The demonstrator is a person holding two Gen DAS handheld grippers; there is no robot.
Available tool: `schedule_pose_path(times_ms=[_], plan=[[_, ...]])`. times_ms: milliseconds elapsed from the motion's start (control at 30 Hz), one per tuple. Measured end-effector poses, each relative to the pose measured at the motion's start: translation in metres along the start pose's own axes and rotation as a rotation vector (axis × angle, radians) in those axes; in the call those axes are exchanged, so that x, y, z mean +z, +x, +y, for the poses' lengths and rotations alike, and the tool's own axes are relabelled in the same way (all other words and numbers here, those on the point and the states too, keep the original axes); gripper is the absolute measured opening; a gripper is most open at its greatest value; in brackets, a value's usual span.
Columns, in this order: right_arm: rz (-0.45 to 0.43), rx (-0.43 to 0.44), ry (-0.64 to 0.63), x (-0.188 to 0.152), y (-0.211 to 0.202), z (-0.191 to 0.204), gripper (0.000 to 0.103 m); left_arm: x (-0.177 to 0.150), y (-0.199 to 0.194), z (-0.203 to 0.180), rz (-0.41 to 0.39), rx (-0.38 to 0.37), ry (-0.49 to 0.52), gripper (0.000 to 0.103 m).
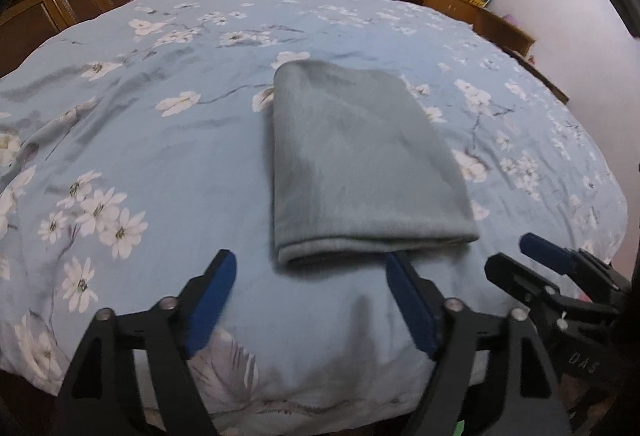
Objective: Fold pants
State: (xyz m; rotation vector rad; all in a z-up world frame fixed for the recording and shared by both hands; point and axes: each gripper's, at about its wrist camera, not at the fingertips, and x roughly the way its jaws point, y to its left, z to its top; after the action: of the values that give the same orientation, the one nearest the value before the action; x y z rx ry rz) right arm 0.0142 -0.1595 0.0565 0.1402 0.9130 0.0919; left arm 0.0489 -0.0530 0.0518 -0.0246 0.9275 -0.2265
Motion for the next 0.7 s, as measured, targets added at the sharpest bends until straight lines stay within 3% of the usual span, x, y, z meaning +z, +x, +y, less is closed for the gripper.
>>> schedule_pose_path(times_ms=[267,400,700], plan=[[0.051,-0.043,-0.029,-0.005,0.027,0.003,0.079,-0.006,0.029,0.001,0.065,0.067,-0.003,0.094],[0.054,-0.07,-0.052,-0.009,0.036,0.005,0.082,-0.007,0.04,0.004,0.09,0.064,-0.029,0.1],[0.048,-0.059,-0.047,-0.009,0.039,0.004,0.085,-0.008,0.045,0.008,0.09,0.062,-0.042,0.101]])
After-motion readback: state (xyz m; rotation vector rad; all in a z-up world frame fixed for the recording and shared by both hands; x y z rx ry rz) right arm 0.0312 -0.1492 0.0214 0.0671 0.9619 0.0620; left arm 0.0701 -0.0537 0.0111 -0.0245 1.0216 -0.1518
